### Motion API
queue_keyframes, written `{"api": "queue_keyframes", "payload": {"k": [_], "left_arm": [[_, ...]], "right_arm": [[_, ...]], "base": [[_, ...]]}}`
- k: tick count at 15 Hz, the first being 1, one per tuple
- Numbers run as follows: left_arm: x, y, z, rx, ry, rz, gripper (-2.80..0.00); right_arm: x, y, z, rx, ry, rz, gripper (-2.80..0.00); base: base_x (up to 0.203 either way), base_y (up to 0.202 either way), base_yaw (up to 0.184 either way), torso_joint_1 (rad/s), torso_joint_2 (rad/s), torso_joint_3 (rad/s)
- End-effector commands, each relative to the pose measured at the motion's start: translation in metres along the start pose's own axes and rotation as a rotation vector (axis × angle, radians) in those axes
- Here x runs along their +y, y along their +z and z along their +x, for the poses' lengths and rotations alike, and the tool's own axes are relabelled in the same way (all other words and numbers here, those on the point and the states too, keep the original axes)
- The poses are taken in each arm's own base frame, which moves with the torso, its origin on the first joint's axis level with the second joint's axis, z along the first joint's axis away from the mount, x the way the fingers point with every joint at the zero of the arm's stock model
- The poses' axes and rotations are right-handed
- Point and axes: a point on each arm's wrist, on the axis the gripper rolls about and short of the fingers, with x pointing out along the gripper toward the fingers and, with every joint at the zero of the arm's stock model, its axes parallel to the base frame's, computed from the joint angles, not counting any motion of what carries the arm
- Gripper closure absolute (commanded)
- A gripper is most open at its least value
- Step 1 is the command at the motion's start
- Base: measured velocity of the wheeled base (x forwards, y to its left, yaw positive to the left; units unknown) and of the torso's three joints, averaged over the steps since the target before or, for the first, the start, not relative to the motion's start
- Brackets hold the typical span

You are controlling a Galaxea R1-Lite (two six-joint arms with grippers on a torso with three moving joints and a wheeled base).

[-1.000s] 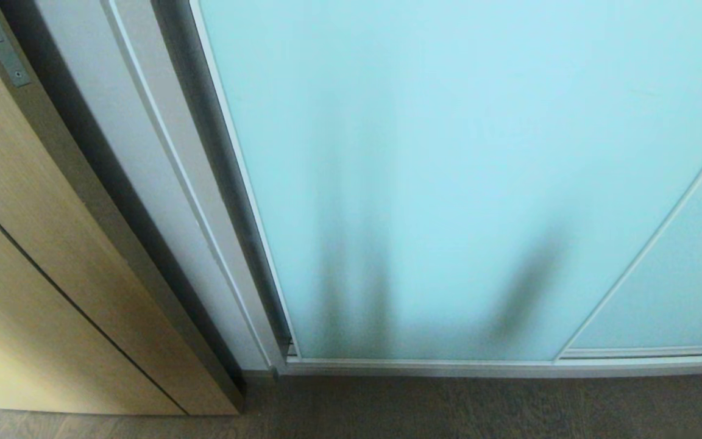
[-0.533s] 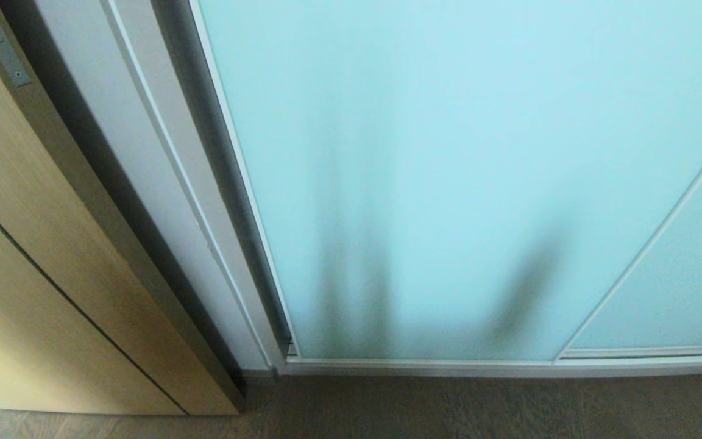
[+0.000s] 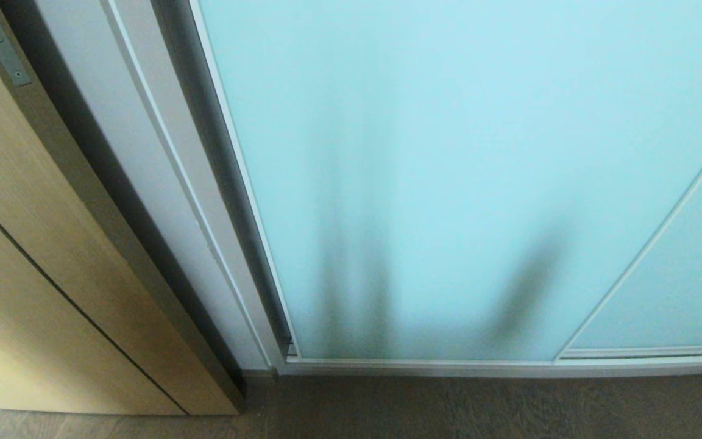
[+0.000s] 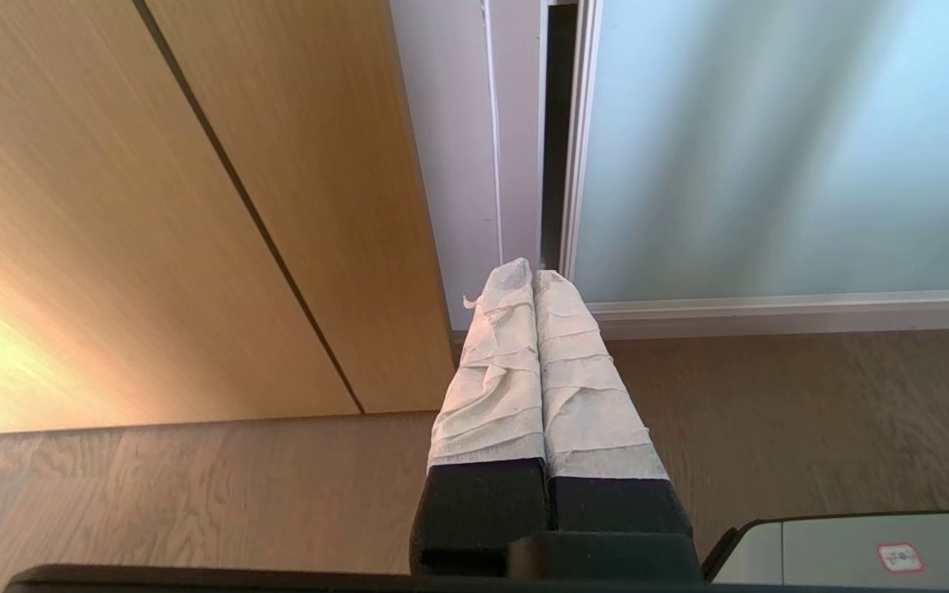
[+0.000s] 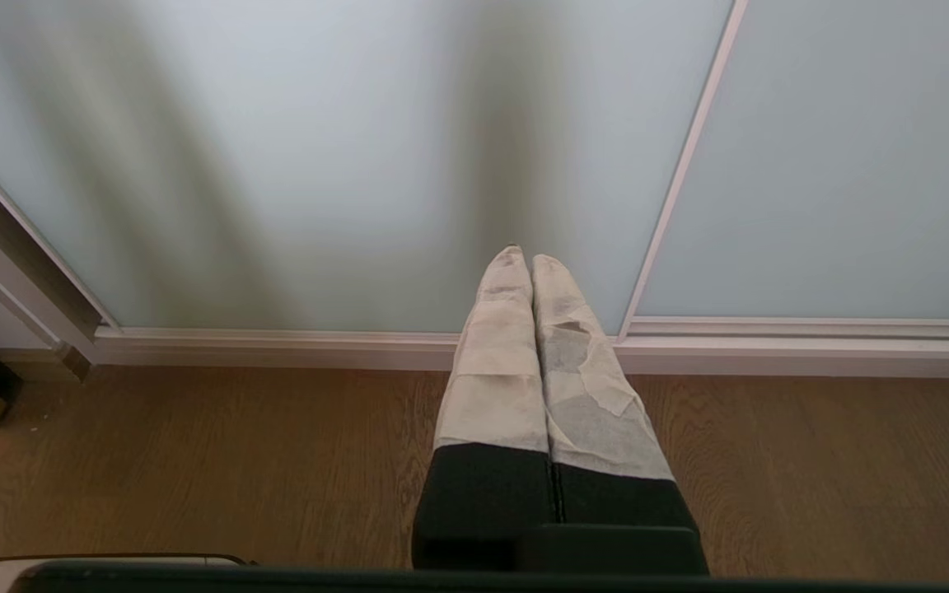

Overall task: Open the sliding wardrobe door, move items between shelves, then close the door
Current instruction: Close the door

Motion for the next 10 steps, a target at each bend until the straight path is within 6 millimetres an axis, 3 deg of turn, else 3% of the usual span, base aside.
{"api": "queue_keyframes", "payload": {"k": [1, 10], "left_arm": [[0.0, 0.0, 0.0002, 0.005, -0.001, 0.0, 0.0], [0.0, 0.0, 0.0002, 0.005, -0.001, 0.0, 0.0]], "right_arm": [[0.0, 0.0, -0.0001, -0.002, 0.001, 0.0, 0.0], [0.0, 0.0, -0.0001, -0.002, 0.001, 0.0, 0.0]], "base": [[0.0, 0.0, 0.0, 0.0, 0.0, 0.0], [0.0, 0.0, 0.0, 0.0, 0.0, 0.0]]}}
